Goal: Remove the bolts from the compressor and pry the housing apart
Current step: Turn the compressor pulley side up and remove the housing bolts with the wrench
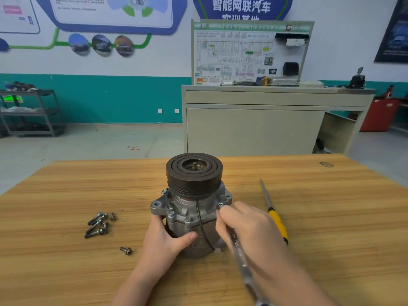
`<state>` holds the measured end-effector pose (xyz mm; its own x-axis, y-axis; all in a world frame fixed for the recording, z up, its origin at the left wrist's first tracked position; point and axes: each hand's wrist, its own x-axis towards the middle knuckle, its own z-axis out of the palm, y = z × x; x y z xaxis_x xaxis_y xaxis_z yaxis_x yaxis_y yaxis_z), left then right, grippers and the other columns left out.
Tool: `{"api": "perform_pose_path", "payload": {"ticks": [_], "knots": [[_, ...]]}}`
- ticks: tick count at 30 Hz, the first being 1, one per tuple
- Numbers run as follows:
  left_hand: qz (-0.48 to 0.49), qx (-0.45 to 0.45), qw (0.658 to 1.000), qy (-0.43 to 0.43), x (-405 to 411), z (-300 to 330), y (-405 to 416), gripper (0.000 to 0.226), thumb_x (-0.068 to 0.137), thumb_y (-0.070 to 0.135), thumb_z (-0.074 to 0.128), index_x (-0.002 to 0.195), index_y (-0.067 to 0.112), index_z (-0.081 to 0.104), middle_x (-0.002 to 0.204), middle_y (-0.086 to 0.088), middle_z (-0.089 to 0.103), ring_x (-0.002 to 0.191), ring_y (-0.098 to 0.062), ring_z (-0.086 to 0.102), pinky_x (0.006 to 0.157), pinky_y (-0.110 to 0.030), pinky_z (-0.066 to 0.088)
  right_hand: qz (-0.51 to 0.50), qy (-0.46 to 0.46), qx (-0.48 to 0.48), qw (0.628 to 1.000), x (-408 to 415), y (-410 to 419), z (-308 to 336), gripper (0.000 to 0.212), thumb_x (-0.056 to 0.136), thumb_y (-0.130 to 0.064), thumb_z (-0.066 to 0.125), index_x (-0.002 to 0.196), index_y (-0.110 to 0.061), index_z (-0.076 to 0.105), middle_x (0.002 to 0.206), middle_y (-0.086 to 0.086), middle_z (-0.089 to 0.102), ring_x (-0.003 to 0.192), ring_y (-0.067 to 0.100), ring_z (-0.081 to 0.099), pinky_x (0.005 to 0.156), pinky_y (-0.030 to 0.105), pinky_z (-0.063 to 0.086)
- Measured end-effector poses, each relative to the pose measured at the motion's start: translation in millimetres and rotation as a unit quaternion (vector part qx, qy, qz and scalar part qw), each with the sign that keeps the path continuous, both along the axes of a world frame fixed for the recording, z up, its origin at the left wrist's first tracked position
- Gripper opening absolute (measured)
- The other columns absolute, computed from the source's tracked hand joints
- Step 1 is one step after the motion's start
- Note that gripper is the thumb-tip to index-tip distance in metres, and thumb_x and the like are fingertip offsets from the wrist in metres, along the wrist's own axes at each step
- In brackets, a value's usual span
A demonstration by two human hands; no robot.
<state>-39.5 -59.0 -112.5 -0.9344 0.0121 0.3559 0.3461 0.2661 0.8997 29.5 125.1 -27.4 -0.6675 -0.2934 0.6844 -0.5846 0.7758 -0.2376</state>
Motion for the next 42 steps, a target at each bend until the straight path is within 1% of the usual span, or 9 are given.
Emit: {"api": "perform_pose_path", "payload": {"ticks": [3, 5, 12, 16, 21, 25, 30, 36, 42], "knots": [[0.000, -0.001, 1.000, 0.000, 0, -2, -1, 0.085, 0.040, 0.071, 0.075, 0.113, 0.048, 0.038, 0.119, 0.026, 0.055, 0.110, 0.015, 0.049, 0.084, -0.009, 0.038, 0.064, -0.090, -0.133, 0.985, -17, 23, 2, 0.039, 0.084, -0.015, 0.063, 0.061, -0.023, 0.033, 0.056, -0.011, 0.036, 0.053, -0.002, 0.036, 0.053, 0.011, 0.028], [0.003, -0.007, 1.000, -0.002, 0, -2, 0, 0.082, 0.041, 0.068, 0.075, 0.112, 0.050, 0.038, 0.117, 0.025, 0.056, 0.109, 0.016, 0.050, 0.082, -0.007, 0.037, 0.112, -0.205, -0.252, 0.939, -33, 40, 7, 0.031, 0.083, -0.017, 0.069, 0.060, -0.016, 0.049, 0.056, -0.001, 0.052, 0.053, 0.002, 0.048, 0.053, 0.014, 0.038], [0.013, -0.012, 1.000, 0.001, 1, 1, 1, 0.088, 0.035, 0.082, 0.072, 0.110, 0.051, 0.038, 0.115, 0.024, 0.056, 0.105, 0.024, 0.046, 0.079, -0.001, 0.036, 0.273, -0.557, -0.455, 0.639, -99, 64, 12, 0.031, 0.065, -0.003, 0.081, 0.058, -0.015, 0.054, 0.055, 0.013, 0.061, 0.040, 0.013, 0.053, 0.035, 0.016, 0.034], [0.014, -0.012, 1.000, -0.005, 2, 2, 1, 0.089, 0.033, 0.082, 0.071, 0.109, 0.049, 0.038, 0.115, 0.022, 0.056, 0.106, 0.017, 0.048, 0.080, -0.006, 0.037, 0.324, -0.556, -0.520, 0.562, -108, 58, -1, 0.037, 0.055, -0.011, 0.091, 0.056, -0.014, 0.054, 0.049, 0.010, 0.059, 0.033, 0.009, 0.050, 0.032, 0.011, 0.032], [0.018, -0.017, 1.000, -0.002, 1, 1, 2, 0.086, 0.034, 0.079, 0.070, 0.107, 0.049, 0.038, 0.112, 0.024, 0.056, 0.103, 0.018, 0.047, 0.080, -0.007, 0.036, 0.201, -0.357, -0.654, 0.636, -86, 52, -7, 0.037, 0.066, -0.013, 0.076, 0.047, -0.021, 0.045, 0.042, 0.008, 0.052, 0.028, 0.008, 0.040, 0.030, 0.011, 0.025], [0.015, -0.007, 1.000, 0.000, 0, 3, 2, 0.093, 0.029, 0.091, 0.066, 0.108, 0.050, 0.037, 0.113, 0.025, 0.056, 0.103, 0.021, 0.048, 0.078, -0.004, 0.037, 0.099, -0.226, -0.553, 0.795, -59, 40, -11, 0.050, 0.089, -0.003, 0.060, 0.045, -0.022, 0.045, 0.044, 0.010, 0.058, 0.030, 0.013, 0.045, 0.033, 0.013, 0.029], [0.005, -0.006, 1.000, 0.002, 1, 2, 2, 0.086, 0.036, 0.076, 0.073, 0.109, 0.052, 0.037, 0.118, 0.024, 0.054, 0.111, 0.011, 0.047, 0.083, -0.015, 0.038, 0.027, -0.092, -0.397, 0.913, -33, 28, -12, 0.040, 0.086, -0.007, 0.067, 0.054, -0.016, 0.047, 0.051, 0.010, 0.058, 0.040, 0.010, 0.053, 0.045, 0.017, 0.042], [0.007, -0.010, 1.000, 0.016, 2, 3, 1, 0.094, 0.033, 0.091, 0.065, 0.112, 0.051, 0.035, 0.115, 0.030, 0.049, 0.103, 0.032, 0.040, 0.078, 0.004, 0.034, -0.047, 0.001, -0.201, 0.978, -15, 1, 1, 0.042, 0.083, -0.019, 0.061, 0.056, -0.033, 0.032, 0.052, -0.011, 0.041, 0.046, 0.003, 0.038, 0.046, 0.015, 0.027], [0.000, -0.016, 1.000, -0.002, 1, 0, -2, 0.088, 0.035, 0.087, 0.070, 0.111, 0.059, 0.034, 0.114, 0.031, 0.054, 0.107, 0.017, 0.049, 0.078, -0.006, 0.038, -0.112, 0.031, -0.029, 0.993, 5, -35, -1, 0.022, 0.071, -0.010, 0.052, 0.062, -0.027, 0.040, 0.052, -0.012, 0.037, 0.044, 0.006, 0.033, 0.042, 0.016, 0.024]]}}
